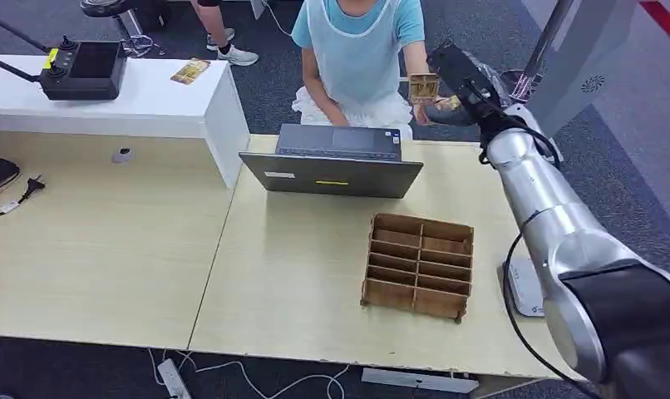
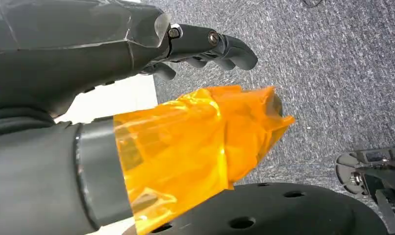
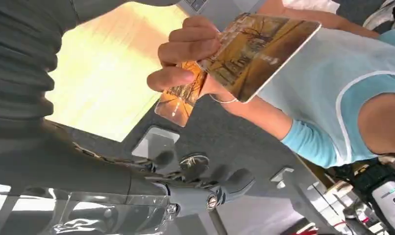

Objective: Pass the card to the sensor for recognition and then transmit it.

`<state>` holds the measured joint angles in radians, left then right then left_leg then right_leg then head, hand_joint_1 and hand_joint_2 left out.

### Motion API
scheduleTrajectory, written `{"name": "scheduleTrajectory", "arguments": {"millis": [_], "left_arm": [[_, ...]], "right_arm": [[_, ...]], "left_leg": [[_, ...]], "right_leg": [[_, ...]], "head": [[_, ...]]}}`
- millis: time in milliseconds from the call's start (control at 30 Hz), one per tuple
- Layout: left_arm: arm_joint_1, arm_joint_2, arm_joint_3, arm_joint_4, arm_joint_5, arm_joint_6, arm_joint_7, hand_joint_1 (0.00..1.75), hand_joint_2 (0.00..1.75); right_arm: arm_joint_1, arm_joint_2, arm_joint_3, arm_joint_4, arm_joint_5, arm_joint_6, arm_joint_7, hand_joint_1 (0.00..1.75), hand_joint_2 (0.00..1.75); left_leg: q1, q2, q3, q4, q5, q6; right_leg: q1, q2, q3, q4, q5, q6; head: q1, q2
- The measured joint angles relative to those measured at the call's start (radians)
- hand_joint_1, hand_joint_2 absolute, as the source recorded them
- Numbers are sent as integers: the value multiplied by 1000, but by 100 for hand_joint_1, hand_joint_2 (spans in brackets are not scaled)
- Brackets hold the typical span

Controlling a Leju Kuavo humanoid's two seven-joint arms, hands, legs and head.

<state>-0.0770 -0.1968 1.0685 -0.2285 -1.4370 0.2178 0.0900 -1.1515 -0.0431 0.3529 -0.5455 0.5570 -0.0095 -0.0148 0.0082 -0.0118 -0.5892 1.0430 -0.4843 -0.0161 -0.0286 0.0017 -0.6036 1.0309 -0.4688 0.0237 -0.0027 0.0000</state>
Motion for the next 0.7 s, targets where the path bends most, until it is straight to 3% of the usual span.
{"name": "scheduleTrajectory", "arguments": {"millis": [233, 333, 700], "left_arm": [[0, 1, 0, 0, 3, 1, 0, 0, 0], [0, 1, 0, 0, 8, 2, 0, 0, 0], [1, 1, 0, 0, 23, 10, -2, 0, 0]], "right_arm": [[20, -21, -28, -34, -17, -16, -35, 0, 175], [46, -27, -59, -72, -83, -12, -82, 0, 175], [215, -56, -201, -317, -393, 112, -161, 0, 175]], "left_leg": [[0, 0, 0, 0, 0, 0], [0, 0, 0, 0, 0, 0], [0, -1, 0, 0, 0, 0]], "right_leg": [[0, 0, 0, 0, 0, 0], [0, 0, 0, 0, 0, 0], [0, -1, 0, 0, 0, 0]], "head": [[0, 0], [0, 0], [0, 0]]}}
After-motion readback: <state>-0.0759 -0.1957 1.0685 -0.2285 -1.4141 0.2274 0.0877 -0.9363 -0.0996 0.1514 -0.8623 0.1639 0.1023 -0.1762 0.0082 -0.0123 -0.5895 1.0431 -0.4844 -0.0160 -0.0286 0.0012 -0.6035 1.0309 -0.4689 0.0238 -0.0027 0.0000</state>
